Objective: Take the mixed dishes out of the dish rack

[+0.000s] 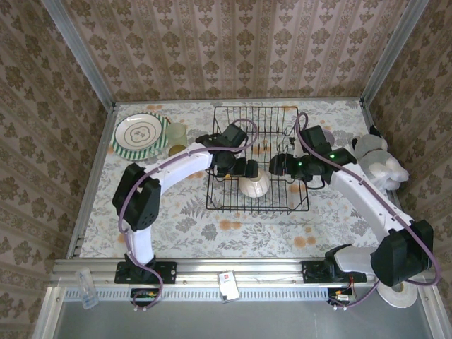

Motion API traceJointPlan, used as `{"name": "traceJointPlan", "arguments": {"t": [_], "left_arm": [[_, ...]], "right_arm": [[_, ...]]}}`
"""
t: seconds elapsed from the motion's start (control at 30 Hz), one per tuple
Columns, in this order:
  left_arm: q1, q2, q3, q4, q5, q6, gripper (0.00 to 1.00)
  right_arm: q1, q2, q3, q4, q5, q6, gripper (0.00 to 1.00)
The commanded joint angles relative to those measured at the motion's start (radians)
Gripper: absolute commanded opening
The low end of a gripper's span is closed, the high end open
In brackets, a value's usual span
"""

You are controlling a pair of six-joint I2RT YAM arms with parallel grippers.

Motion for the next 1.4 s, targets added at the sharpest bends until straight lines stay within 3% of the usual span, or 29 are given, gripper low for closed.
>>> {"name": "traceJointPlan", "arguments": {"t": [0.0, 0.5, 1.03, 1.37], "left_arm": [[-0.005, 0.026, -0.012, -0.003, 0.026, -0.025, 0.87], [0.077, -0.021, -0.126, 0.029, 0.072, -0.034, 0.82], [0.143, -0.037, -0.290, 0.217, 0.198, -0.067, 0.76], [0.171, -0.052, -0.376, 0.294, 0.230, -0.077, 0.64]], "right_arm": [[0.001, 0.014, -0.002, 0.045, -0.013, 0.029, 0.77], [0.006, 0.147, -0.031, 0.135, -0.105, 0.035, 0.93], [0.010, 0.261, -0.050, 0.259, -0.241, 0.075, 0.97], [0.010, 0.305, -0.059, 0.292, -0.281, 0.076, 0.97]]}}
